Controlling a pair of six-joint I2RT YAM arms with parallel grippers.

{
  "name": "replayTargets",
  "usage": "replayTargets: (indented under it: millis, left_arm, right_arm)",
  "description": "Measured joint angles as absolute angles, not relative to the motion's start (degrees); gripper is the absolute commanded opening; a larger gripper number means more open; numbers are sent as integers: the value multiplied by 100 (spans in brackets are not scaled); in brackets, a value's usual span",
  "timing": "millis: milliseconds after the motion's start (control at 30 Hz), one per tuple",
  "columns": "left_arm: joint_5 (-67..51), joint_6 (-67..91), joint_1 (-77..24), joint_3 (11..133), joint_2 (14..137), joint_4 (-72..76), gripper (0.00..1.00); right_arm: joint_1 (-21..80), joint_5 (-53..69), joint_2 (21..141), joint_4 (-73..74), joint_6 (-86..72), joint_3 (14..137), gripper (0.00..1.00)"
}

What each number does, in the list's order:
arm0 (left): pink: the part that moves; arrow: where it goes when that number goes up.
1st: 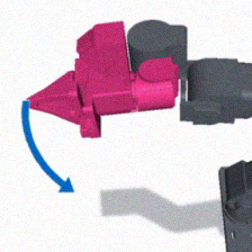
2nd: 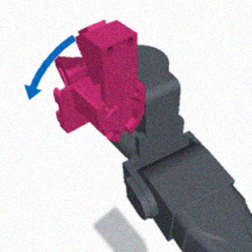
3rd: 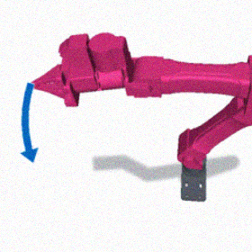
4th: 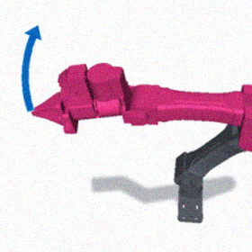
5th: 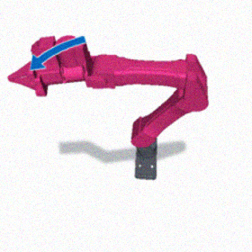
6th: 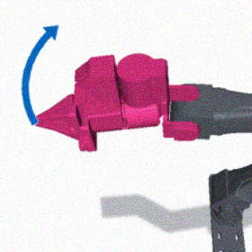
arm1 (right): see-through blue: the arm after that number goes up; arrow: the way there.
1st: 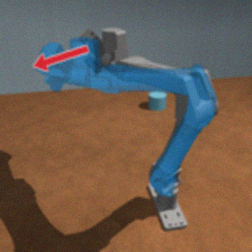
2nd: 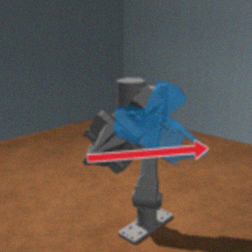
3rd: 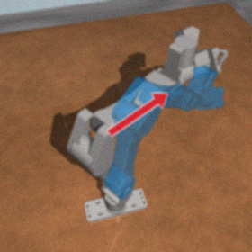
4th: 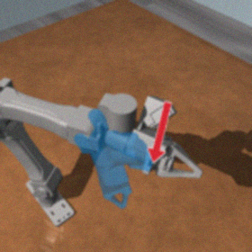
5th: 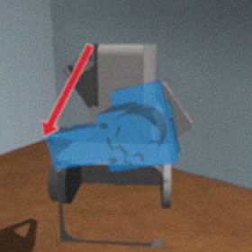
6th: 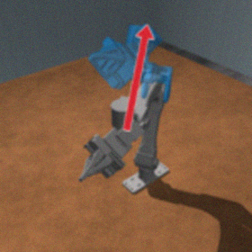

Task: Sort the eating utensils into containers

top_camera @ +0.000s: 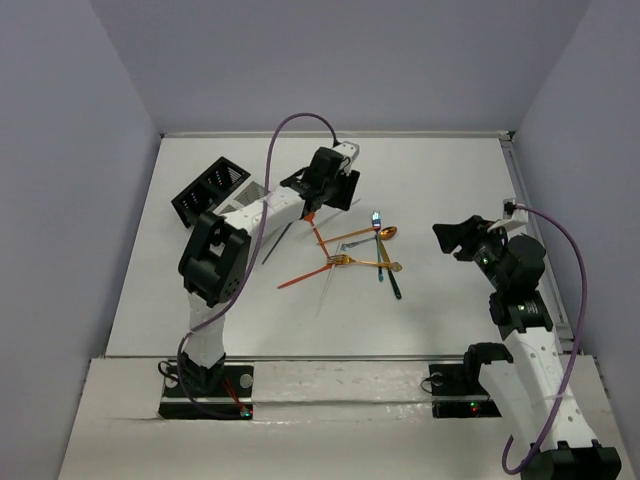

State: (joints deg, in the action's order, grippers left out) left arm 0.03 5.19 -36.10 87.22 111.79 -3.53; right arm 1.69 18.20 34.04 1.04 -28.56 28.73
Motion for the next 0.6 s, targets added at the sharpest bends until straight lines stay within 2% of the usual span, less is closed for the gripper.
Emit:
replayTargets:
  millis: [400, 600]
  left_arm:
    - [25, -480, -3656, 10335, 12606, -1210, 64]
    - [102, -720, -3693, 10908, 13240, -1546, 58]
  right_arm:
    - [193, 1820, 3437, 102, -2853, 2864, 61]
    - [196, 1868, 3551, 102, -2853, 2864, 61]
